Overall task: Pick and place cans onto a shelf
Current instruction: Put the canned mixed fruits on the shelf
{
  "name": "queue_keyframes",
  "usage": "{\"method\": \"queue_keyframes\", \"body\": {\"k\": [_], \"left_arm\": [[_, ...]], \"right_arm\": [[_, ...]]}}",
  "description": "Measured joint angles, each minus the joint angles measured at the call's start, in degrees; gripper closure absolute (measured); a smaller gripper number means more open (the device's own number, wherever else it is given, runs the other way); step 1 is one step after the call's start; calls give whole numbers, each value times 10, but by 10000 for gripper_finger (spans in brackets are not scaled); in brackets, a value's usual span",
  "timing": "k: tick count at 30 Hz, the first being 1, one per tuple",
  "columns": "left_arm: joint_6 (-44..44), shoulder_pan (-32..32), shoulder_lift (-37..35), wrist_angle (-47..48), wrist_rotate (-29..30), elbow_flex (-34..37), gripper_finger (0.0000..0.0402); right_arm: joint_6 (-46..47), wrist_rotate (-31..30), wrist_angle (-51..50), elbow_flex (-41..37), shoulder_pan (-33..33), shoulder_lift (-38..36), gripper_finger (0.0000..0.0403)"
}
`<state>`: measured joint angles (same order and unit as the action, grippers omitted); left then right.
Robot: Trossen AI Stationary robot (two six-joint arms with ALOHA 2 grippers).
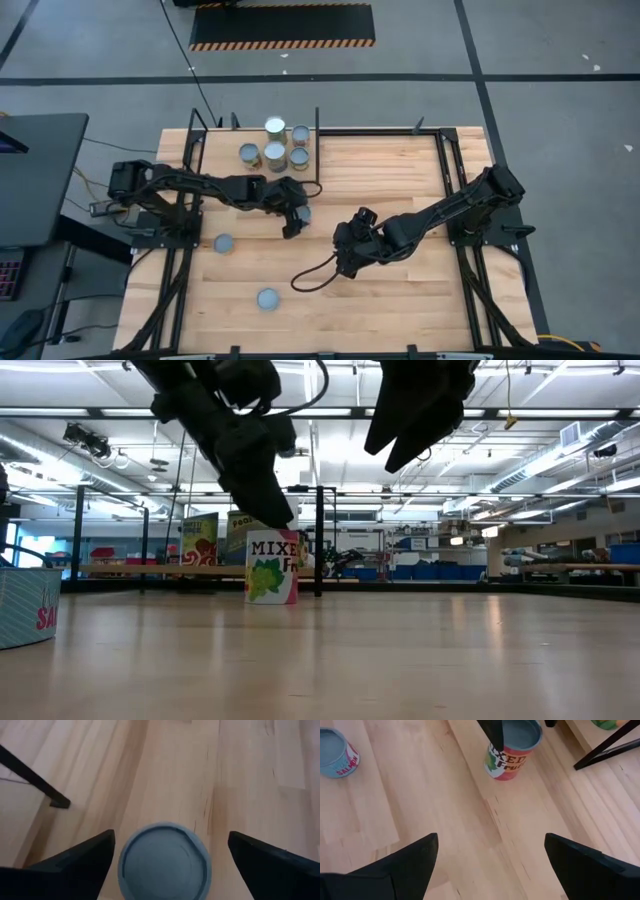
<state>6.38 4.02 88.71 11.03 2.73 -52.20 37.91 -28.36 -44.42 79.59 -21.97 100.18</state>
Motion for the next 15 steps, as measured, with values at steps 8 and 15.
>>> {"method": "queue_keyframes", "body": {"k": [8,15], "left_arm": [[7,-3,10,14,7,-1,5],[7,-11,34,16,35,0,13]], "right_arm": [[0,7,-3,0,0,0,29],[0,14,-5,0,-1,0,29]]}}
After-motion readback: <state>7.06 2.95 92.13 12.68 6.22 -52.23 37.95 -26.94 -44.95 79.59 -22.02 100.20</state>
